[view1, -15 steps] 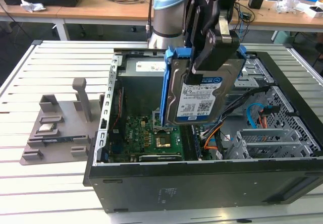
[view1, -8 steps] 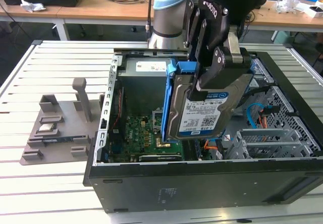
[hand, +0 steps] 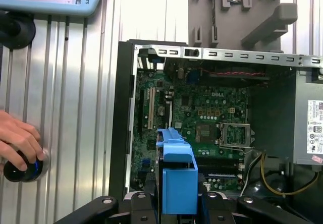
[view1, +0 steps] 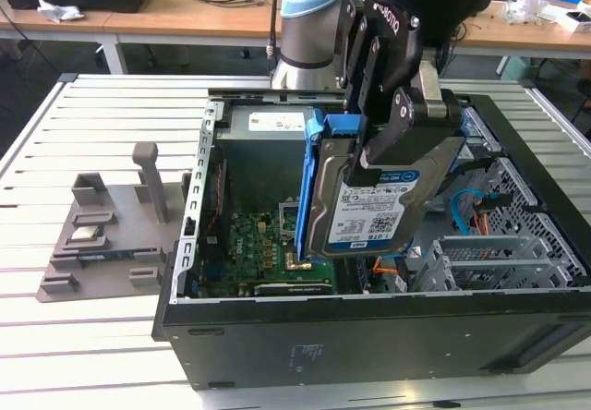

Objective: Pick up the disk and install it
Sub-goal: 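Pick up the disk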

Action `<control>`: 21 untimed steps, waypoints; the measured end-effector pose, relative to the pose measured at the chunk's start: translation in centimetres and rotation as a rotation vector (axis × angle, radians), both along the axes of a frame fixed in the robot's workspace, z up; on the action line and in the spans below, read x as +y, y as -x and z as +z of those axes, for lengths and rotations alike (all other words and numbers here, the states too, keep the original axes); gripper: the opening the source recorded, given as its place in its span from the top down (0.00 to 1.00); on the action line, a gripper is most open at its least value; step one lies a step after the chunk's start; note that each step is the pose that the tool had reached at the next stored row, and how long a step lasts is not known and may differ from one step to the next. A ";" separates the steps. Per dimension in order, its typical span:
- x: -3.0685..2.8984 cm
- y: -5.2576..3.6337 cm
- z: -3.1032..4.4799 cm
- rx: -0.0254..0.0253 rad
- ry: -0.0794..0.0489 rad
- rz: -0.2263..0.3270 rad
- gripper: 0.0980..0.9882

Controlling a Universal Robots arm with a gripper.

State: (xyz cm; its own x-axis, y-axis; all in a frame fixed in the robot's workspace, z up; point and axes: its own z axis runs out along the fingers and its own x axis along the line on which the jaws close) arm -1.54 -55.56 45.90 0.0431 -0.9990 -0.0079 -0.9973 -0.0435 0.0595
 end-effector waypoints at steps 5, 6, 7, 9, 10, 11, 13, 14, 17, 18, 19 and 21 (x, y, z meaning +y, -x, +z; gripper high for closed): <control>0.01 -1.92 0.00 0.0001 0.000 0.000 0.70; 0.01 -2.12 0.01 0.0000 0.000 0.000 0.70; 0.01 -2.41 0.00 0.0001 0.000 0.000 0.70; 0.01 -2.95 0.00 0.0000 0.000 0.000 0.70; 0.00 -3.27 0.00 0.0000 0.000 0.000 0.70; 0.00 -3.47 -0.01 0.0000 0.000 0.000 0.70; 0.00 -3.89 -0.01 0.0001 0.000 0.000 0.70; 0.00 -4.06 -0.01 0.0000 0.000 0.000 0.70; 0.00 -4.87 -0.01 0.0000 0.000 0.000 0.70; 0.00 -5.02 -0.02 0.0000 0.000 0.000 0.70; 0.00 -5.17 -0.02 0.0000 0.000 0.000 0.70; 0.00 -5.63 -0.02 0.0000 0.000 0.000 0.70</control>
